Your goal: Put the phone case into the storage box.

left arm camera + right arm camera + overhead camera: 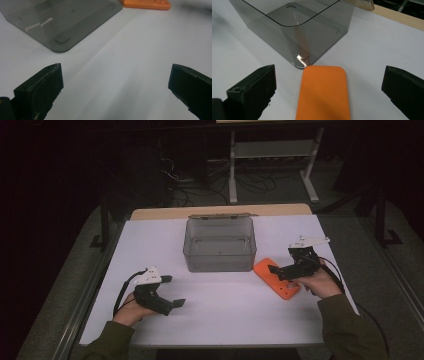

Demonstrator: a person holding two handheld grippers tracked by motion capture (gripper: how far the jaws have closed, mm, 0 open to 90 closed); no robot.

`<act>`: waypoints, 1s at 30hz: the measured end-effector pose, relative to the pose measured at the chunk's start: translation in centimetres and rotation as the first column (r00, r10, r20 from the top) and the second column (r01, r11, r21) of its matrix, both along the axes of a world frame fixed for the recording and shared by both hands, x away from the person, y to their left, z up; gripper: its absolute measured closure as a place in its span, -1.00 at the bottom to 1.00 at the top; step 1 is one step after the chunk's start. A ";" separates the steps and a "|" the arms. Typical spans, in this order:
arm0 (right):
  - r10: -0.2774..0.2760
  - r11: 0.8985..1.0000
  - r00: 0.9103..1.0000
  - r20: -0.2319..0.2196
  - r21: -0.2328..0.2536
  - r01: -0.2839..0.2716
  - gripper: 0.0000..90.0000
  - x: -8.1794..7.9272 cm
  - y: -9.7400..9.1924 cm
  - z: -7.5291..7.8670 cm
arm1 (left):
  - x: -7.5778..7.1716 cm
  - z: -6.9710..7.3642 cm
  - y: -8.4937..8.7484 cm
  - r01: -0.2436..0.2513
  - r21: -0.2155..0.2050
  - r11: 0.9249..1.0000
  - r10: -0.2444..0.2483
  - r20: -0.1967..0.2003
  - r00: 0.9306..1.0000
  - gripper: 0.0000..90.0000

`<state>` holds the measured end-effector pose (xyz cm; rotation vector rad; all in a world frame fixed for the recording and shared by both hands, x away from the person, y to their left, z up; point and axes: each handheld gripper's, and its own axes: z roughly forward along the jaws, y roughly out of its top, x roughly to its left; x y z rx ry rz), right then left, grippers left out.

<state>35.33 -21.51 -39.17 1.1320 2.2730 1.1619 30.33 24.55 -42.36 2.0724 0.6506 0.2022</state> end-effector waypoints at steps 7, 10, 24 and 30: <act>0.012 0.999 1.000 -0.028 -0.031 -0.012 -1.00 0.2 0.4 -0.5 | 0.0 0.1 0.2 -0.006 -0.003 1.000 0.006 0.002 1.000 -1.00; 0.018 0.999 0.999 -0.037 -0.040 -0.019 -1.00 0.1 0.5 -0.6 | -0.1 0.1 0.2 -0.007 0.000 1.000 0.007 0.005 1.000 -1.00; -0.005 0.996 0.995 -0.097 -0.090 -0.004 -1.00 0.1 0.5 -1.0 | -0.1 0.1 0.3 -0.009 0.001 1.000 0.009 0.006 1.000 -1.00; 0.001 0.993 0.991 -0.132 -0.118 -0.016 -1.00 0.0 0.5 -1.2 | -0.1 0.1 0.2 -0.006 0.004 1.000 0.006 0.008 1.000 -1.00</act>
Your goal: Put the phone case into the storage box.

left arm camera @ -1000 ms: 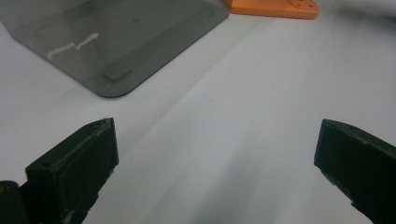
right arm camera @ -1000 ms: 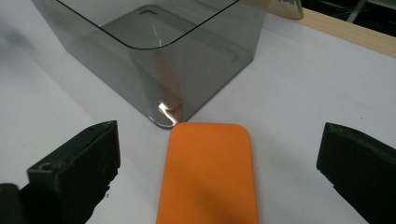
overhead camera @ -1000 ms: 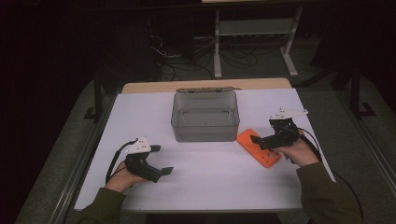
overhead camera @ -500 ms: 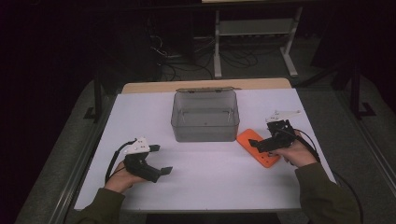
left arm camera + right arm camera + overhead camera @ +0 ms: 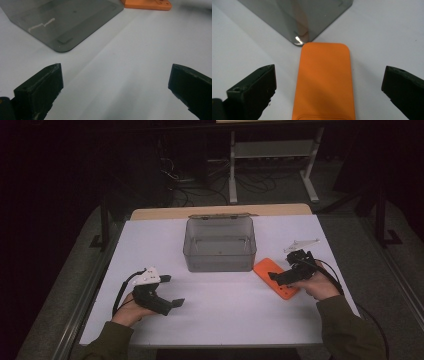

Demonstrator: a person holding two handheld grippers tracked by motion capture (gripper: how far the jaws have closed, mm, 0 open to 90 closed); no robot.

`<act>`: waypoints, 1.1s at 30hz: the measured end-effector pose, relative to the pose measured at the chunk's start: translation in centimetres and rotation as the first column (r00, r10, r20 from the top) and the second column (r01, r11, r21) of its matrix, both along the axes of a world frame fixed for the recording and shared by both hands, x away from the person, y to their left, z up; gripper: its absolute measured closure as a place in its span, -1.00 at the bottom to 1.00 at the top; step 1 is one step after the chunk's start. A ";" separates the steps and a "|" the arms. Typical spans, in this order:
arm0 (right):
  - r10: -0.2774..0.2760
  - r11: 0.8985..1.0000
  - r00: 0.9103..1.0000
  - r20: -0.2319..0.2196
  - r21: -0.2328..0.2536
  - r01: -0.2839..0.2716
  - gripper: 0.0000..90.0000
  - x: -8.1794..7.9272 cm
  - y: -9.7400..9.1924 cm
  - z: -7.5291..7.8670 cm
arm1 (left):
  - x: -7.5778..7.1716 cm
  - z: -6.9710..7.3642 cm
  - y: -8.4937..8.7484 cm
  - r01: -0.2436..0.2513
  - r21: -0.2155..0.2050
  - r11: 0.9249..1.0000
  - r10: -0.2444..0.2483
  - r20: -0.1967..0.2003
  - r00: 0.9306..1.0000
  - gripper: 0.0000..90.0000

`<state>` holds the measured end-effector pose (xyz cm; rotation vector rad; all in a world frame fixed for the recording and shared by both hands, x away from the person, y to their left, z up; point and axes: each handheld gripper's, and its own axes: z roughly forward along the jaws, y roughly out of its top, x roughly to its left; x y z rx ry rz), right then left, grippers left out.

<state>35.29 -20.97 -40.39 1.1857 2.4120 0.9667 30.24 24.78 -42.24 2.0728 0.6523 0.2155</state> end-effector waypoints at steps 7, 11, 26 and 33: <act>0.009 1.000 1.000 -0.026 -0.016 -0.009 -1.00 -0.1 0.1 -0.4 | 0.0 0.0 0.0 0.003 0.001 1.000 -0.003 0.001 1.000 -1.00; 0.005 1.000 0.999 -0.052 -0.019 -0.006 -1.00 -0.1 0.1 -0.6 | 0.0 0.0 0.0 0.003 0.000 1.000 -0.003 0.002 1.000 -1.00; 0.003 0.995 0.994 -0.111 -0.103 -0.015 -1.00 0.1 0.3 -2.0 | 0.0 0.0 0.0 0.001 -0.001 1.000 -0.001 0.002 1.000 -1.00; 0.003 0.991 0.991 -0.135 -0.134 -0.021 -1.00 0.2 0.3 -2.7 | 0.0 0.0 0.0 0.004 0.000 1.000 -0.004 0.001 1.000 -1.00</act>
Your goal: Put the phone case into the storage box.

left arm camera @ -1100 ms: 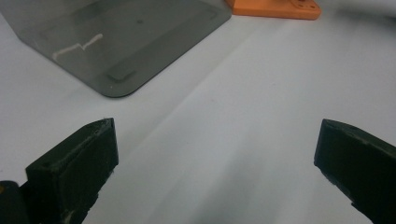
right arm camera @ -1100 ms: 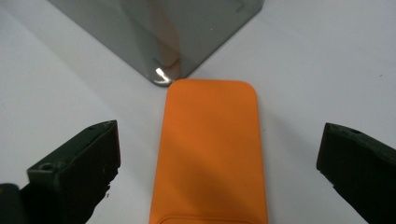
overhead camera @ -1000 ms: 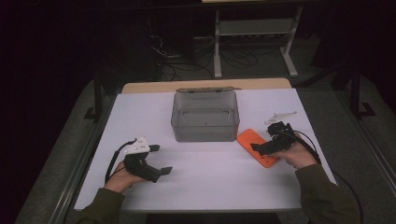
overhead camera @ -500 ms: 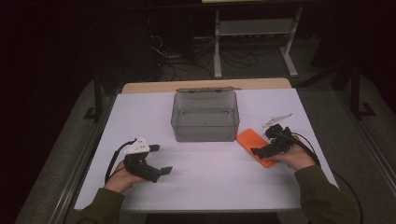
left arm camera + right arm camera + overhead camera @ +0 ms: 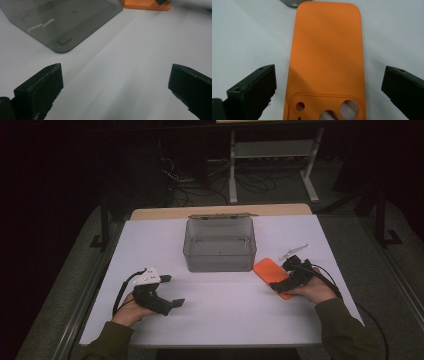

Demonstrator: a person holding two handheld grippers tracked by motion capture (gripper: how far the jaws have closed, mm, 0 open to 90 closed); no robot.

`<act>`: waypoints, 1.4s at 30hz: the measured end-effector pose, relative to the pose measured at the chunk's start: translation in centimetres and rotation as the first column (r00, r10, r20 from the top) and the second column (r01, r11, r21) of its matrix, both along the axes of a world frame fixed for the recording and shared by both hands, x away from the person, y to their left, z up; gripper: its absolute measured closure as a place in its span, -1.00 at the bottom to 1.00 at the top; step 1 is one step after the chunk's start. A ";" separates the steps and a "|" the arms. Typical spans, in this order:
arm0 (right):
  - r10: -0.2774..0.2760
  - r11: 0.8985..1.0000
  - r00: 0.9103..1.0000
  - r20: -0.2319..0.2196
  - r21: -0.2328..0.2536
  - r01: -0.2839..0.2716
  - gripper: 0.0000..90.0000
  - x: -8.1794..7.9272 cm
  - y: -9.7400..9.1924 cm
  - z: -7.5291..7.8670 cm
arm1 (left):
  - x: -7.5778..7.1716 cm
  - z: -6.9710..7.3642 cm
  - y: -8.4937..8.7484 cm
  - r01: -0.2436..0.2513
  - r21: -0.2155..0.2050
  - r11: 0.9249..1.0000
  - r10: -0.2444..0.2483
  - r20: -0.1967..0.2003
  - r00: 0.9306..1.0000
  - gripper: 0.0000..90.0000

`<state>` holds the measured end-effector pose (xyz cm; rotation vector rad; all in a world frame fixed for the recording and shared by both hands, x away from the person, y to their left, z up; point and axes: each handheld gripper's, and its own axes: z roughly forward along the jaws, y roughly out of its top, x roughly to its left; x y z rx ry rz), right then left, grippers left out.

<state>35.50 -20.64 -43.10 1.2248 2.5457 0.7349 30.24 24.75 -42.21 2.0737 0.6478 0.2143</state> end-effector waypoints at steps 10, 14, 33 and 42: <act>0.007 0.999 0.999 -0.032 -0.038 -0.008 -1.00 0.0 0.2 -0.9 | 0.0 0.0 0.0 -0.001 -0.001 1.000 0.001 0.000 1.000 -1.00; 0.009 0.999 0.999 -0.041 -0.041 -0.011 -0.99 0.1 0.1 -1.1 | 0.0 0.0 0.0 -0.002 -0.002 1.000 0.002 0.000 1.000 -1.00; -0.001 0.999 0.998 -0.058 -0.039 -0.002 -0.86 0.2 0.1 -1.2 | 0.0 0.0 0.0 -0.001 0.000 1.000 0.001 -0.001 1.000 -1.00; 0.005 0.999 0.999 -0.052 -0.045 -0.007 -0.84 0.1 0.1 -1.2 | 0.0 0.0 0.0 -0.001 -0.001 1.000 0.001 0.000 1.000 -1.00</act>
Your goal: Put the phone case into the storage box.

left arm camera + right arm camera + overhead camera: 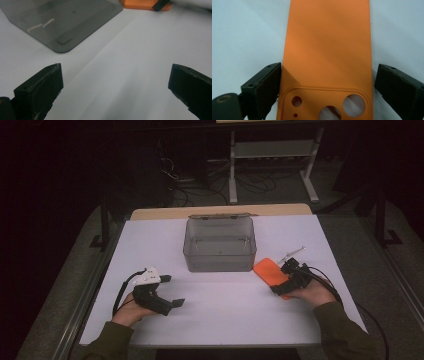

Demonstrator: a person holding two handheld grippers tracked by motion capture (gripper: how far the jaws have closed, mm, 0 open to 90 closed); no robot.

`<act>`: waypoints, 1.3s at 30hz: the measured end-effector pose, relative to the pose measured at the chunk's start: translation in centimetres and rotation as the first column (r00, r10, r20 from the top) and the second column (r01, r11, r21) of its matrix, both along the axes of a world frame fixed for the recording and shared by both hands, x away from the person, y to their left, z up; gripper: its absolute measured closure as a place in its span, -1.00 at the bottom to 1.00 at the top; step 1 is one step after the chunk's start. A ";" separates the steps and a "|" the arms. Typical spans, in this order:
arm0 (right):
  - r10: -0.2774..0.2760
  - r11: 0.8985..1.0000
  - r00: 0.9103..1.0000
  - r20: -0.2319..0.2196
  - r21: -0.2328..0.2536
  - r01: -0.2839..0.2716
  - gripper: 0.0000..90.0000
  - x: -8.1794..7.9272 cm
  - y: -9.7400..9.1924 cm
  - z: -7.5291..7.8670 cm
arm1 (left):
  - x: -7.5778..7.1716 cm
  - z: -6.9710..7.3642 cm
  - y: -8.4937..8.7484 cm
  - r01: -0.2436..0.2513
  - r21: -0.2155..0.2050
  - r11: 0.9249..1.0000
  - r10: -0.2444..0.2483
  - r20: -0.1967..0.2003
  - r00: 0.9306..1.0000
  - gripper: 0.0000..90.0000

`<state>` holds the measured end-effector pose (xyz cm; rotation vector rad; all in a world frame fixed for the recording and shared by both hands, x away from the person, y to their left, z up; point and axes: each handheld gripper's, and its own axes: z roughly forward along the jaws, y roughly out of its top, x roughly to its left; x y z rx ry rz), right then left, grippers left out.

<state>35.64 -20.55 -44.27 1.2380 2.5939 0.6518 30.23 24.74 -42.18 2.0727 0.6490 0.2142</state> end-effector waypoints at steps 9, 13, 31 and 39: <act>0.001 1.000 1.000 -0.003 -0.006 -0.001 -0.74 -0.1 0.1 0.2 | 0.0 0.0 0.0 -0.002 -0.001 1.000 0.002 0.000 1.000 -1.00; 0.006 1.000 1.000 -0.008 -0.011 -0.006 -0.73 -0.1 0.2 0.2 | 0.0 0.0 0.0 -0.001 0.000 1.000 0.001 0.000 1.000 -1.00; 0.010 1.000 1.000 -0.016 0.004 -0.010 -0.66 0.0 -0.1 0.6 | 0.0 0.0 0.0 0.000 0.000 1.000 0.000 0.001 1.000 -1.00; 0.018 0.999 1.000 -0.001 0.035 -0.018 -0.66 -0.3 -0.7 1.6 | 0.0 0.1 0.0 0.000 0.000 1.000 0.000 0.001 1.000 -1.00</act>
